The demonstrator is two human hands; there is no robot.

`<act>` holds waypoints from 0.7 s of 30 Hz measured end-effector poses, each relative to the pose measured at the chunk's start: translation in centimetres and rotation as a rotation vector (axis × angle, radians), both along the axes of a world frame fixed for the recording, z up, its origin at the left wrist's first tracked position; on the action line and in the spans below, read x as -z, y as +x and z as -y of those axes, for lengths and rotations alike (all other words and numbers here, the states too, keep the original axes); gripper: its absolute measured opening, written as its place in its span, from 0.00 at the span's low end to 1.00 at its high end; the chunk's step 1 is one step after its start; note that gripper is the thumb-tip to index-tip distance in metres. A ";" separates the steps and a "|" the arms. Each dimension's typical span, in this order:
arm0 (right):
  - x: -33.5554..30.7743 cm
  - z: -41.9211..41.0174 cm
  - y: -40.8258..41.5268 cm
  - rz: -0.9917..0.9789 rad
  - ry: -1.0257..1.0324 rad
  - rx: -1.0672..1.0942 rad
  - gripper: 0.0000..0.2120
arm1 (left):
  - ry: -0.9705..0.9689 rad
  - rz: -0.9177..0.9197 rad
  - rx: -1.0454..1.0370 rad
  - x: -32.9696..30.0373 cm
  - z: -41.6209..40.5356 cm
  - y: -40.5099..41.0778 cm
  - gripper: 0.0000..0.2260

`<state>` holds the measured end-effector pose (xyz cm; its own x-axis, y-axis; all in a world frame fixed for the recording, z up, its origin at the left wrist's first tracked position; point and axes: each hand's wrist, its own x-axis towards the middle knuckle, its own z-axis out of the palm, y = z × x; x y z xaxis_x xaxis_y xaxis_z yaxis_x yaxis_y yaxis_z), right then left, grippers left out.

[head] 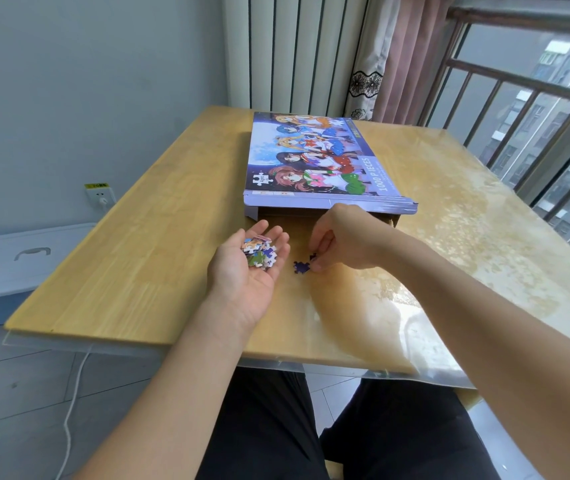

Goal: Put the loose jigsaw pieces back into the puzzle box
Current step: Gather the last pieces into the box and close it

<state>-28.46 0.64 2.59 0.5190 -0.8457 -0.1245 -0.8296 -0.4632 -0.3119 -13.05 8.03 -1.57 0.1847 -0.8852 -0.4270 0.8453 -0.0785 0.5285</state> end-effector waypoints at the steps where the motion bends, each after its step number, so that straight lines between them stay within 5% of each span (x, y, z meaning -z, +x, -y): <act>1: -0.1 0.0 0.1 -0.021 0.001 -0.003 0.14 | 0.001 -0.002 0.000 0.0 0.0 -0.1 0.17; 11: -1.4 0.6 0.8 -0.138 0.102 -0.037 0.10 | 0.007 0.003 0.004 0.1 0.1 -0.1 0.17; 21: -0.3 0.4 0.2 0.022 0.082 -0.038 0.14 | 0.008 0.015 0.008 -0.2 0.0 -0.3 0.17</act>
